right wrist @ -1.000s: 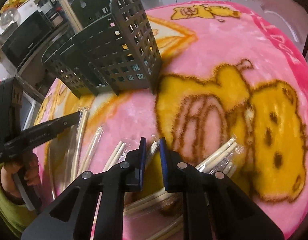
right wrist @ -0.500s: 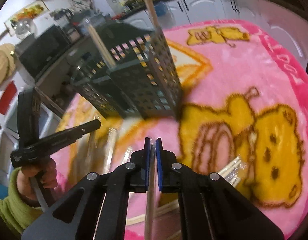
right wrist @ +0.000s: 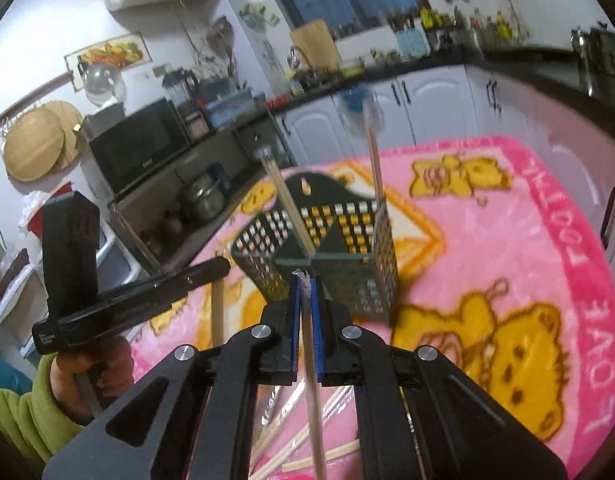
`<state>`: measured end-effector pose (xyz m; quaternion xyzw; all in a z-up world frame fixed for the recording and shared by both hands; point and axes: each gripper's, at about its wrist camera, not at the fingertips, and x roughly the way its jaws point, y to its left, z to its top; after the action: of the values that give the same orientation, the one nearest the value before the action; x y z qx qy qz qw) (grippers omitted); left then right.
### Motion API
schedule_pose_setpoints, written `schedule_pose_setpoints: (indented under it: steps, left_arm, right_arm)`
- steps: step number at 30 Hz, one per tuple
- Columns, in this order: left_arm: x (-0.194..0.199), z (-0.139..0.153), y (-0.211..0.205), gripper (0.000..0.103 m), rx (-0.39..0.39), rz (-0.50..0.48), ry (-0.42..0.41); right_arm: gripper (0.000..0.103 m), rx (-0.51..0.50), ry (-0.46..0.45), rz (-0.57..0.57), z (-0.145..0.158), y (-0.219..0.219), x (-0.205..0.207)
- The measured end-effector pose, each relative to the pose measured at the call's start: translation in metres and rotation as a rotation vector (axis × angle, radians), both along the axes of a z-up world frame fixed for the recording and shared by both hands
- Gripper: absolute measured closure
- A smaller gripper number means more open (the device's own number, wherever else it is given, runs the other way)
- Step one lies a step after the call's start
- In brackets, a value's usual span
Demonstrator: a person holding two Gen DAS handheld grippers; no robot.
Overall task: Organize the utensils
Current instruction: 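Lift the left tool's chopstick upright over the caddy while the right tool carries its own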
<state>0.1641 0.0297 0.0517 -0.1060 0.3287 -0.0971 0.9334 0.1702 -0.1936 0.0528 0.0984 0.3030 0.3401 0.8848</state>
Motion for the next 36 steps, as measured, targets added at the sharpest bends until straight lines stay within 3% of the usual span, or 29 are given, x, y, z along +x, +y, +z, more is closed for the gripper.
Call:
schedule_pose_setpoints:
  steps: [11, 19, 36]
  left_arm:
    - [-0.005, 0.033, -0.005, 0.1, -0.001, -0.02, -0.092]
    - [0.001, 0.048, -0.016, 0.1, -0.008, -0.048, -0.125]
    - [0.025, 0.112, -0.025, 0.1, 0.004, -0.071, -0.249]
  right_arm:
    - [0.098, 0.038, -0.221, -0.095, 0.042, -0.02, -0.021]
    - [0.098, 0.05, -0.269, -0.132, 0.054, -0.025, -0.022]
    - [0.098, 0.069, -0.362, -0.174, 0.091, -0.025, -0.008]
